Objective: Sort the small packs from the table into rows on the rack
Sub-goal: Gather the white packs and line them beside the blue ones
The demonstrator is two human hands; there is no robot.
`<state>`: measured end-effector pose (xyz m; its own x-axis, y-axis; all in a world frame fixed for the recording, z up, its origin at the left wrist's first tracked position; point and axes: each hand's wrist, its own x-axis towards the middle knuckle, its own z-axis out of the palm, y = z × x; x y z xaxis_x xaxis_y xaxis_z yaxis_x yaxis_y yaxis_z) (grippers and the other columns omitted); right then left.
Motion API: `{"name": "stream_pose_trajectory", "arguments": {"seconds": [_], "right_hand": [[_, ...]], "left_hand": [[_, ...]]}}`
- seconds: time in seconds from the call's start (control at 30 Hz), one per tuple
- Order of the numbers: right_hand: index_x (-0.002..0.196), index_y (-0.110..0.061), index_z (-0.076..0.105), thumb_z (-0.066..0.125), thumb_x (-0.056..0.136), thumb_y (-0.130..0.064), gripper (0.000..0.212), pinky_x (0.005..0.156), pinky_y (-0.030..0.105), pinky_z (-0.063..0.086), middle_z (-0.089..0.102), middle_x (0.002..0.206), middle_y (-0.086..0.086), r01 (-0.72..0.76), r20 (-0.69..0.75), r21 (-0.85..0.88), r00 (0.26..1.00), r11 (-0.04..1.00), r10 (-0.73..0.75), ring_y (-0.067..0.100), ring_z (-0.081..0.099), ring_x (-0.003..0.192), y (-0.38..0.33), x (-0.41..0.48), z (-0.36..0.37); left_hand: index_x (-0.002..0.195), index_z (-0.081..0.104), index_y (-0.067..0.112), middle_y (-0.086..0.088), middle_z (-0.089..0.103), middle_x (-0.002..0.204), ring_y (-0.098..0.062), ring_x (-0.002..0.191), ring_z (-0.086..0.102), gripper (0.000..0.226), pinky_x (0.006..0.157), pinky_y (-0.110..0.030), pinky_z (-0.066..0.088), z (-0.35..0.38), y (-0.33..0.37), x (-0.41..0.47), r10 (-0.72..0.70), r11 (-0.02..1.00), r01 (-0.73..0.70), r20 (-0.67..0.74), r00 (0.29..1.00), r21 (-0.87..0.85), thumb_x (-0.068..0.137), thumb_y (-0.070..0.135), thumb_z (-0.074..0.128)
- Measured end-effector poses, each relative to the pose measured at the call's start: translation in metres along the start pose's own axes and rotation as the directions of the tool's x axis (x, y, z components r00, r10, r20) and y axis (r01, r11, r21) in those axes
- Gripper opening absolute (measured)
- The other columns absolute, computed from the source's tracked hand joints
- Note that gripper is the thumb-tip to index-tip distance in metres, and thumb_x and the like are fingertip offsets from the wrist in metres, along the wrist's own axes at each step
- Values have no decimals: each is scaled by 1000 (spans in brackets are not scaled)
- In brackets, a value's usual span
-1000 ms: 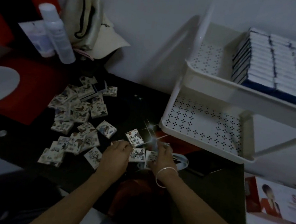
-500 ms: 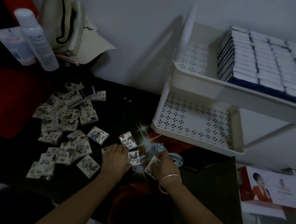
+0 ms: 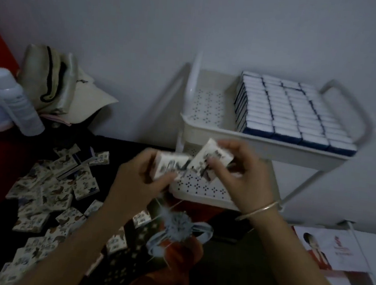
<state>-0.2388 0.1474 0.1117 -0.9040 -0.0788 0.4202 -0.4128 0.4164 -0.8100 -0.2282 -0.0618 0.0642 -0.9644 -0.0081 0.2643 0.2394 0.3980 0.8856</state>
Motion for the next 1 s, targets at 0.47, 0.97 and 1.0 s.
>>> {"name": "stream_pose_trajectory", "arguments": {"seconds": [0.47, 0.97, 1.0], "right_hand": [[95, -24, 61, 74, 78, -32, 24, 76, 31, 52, 68, 91, -7, 92, 27, -410, 996, 908, -89, 15, 65, 85, 14, 105, -51], [91, -17, 73, 68, 78, -32, 21, 65, 25, 47, 66, 79, 1, 378, 199, -509, 926, 773, -322, 19, 58, 77, 53, 105, -48], [90, -16, 74, 65, 79, -34, 23, 66, 24, 45, 66, 81, 0, 411, 205, -521, 911, 748, -358, 20, 58, 79, 55, 104, -47]], "left_hand": [[106, 52, 21, 0, 70, 89, -21, 74, 65, 29, 65, -40, 53, 13, 132, 129, 496, 718, -400, -15, 868, 569, 85, 31, 67], [111, 56, 22, -4, 65, 107, -19, 91, 59, 23, 81, -34, 48, 62, 111, 189, 60, 734, -397, 529, 847, 552, 88, 21, 60], [110, 57, 23, -4, 65, 108, -18, 91, 59, 23, 83, -33, 49, 62, 109, 191, 20, 750, -375, 548, 836, 545, 88, 19, 61]]}}
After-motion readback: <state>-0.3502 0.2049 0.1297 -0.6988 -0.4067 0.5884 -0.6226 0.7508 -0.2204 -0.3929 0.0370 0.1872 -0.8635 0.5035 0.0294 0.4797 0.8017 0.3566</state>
